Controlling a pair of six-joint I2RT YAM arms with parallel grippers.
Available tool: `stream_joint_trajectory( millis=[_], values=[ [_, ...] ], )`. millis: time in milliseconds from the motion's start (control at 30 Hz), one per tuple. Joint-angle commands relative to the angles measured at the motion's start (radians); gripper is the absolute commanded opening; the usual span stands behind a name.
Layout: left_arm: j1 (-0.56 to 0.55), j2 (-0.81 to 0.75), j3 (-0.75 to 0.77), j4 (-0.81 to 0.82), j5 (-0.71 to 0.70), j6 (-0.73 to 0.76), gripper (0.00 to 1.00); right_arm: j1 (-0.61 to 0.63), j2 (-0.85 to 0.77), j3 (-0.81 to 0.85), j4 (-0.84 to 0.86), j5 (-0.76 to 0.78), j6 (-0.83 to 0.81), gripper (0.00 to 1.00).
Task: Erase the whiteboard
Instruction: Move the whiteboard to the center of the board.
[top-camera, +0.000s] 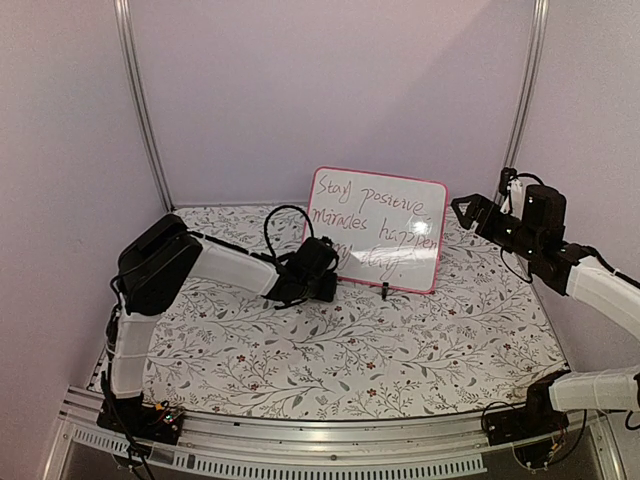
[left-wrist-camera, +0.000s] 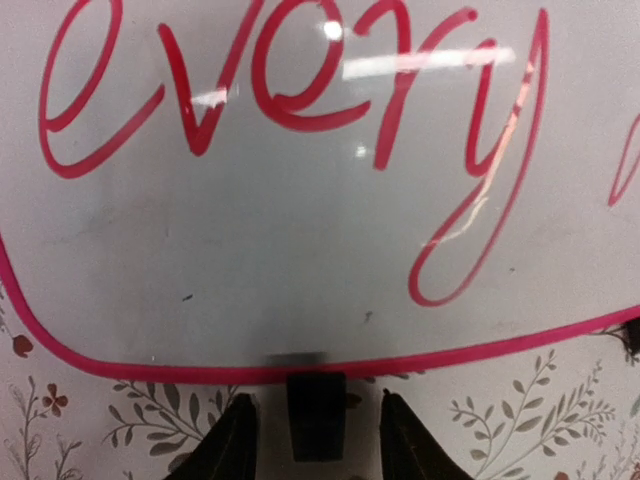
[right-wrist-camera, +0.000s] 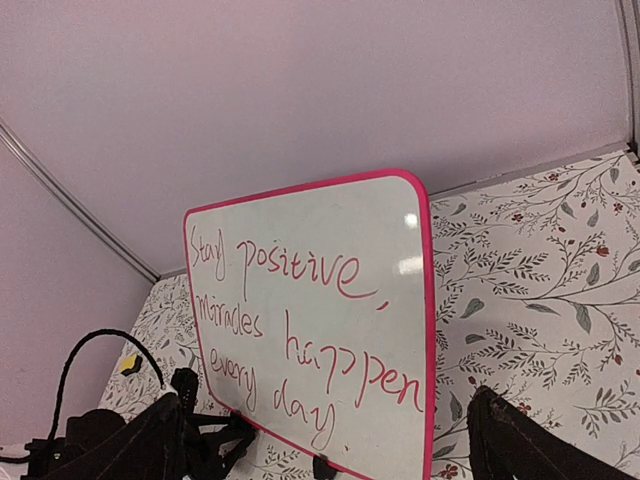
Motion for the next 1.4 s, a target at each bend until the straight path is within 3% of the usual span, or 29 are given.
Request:
stream_joint_trajectory(
  millis=[0,200,400,833,1367],
  values=[
    [-0.007,0.026,0.025,0.044,-0.016,0.011,0.39,0.000,-0.010,-0.013,0.007,0.020,0.003,0.96],
    [-0.005,0.030,0.029,0.052,-0.020,0.016,0.15,0.002,-0.016,-0.014,0.002,0.015,0.004,0.96],
    [-0.007,0.016,0.005,0.048,-0.006,0.021,0.00,0.002,-0.034,-0.014,-0.020,0.015,0.001,0.96],
    [-0.026,-0.185,-0.274,0.159,0.152,0.143,0.00,0.001,-0.110,-0.005,-0.064,-0.074,-0.021,0.96],
    [-0.044,-0.323,-0.527,0.334,0.307,0.259,0.00,0.002,-0.179,-0.055,-0.071,-0.254,-0.043,0.96]
  ],
)
